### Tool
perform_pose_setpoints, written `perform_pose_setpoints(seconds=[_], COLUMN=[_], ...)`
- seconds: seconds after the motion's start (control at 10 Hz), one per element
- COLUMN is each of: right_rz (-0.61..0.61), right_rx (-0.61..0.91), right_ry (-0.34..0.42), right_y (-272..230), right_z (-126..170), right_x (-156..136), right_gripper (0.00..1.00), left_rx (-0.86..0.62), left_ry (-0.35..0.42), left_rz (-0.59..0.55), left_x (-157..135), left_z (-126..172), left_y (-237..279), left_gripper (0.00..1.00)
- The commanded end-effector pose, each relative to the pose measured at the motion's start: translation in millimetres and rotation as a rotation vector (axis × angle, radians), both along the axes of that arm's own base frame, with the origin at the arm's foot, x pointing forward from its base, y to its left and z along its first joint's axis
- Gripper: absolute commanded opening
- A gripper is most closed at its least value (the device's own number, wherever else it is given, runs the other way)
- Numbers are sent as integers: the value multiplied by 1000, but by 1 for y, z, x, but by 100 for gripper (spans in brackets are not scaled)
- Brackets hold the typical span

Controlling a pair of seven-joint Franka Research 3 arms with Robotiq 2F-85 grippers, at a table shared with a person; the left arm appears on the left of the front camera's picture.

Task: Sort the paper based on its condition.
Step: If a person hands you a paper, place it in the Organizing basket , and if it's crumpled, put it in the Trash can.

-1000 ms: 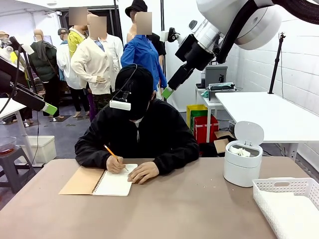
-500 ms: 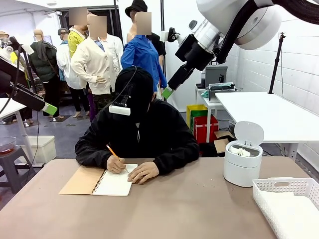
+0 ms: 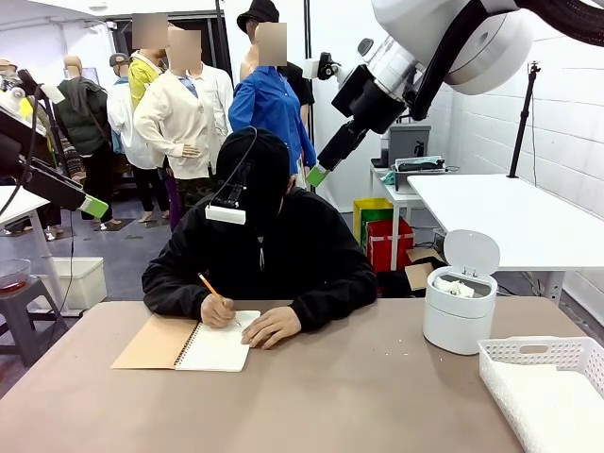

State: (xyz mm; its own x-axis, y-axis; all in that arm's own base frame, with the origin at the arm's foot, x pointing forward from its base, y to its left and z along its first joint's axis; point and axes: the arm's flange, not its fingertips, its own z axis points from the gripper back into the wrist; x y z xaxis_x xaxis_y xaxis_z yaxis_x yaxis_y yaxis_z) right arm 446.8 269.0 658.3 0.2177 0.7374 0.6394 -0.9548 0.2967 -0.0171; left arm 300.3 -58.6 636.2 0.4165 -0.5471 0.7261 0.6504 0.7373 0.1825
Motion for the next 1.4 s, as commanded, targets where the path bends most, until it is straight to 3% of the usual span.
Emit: perform_pose_setpoints(seconds=[0.0, 1.3], right_rz=[-2, -2], right_rx=[-2, -2], right_ry=[-3, -3], right_y=[-1, -1], right_z=[0, 0], right_x=[0, 0], right_gripper=[100, 100], left_rx=[4, 4], left_ry=[0, 0], left_rz=[6, 6], left_x=[0, 0], left_z=[0, 0], left_y=[0, 0], left_gripper=[100, 100])
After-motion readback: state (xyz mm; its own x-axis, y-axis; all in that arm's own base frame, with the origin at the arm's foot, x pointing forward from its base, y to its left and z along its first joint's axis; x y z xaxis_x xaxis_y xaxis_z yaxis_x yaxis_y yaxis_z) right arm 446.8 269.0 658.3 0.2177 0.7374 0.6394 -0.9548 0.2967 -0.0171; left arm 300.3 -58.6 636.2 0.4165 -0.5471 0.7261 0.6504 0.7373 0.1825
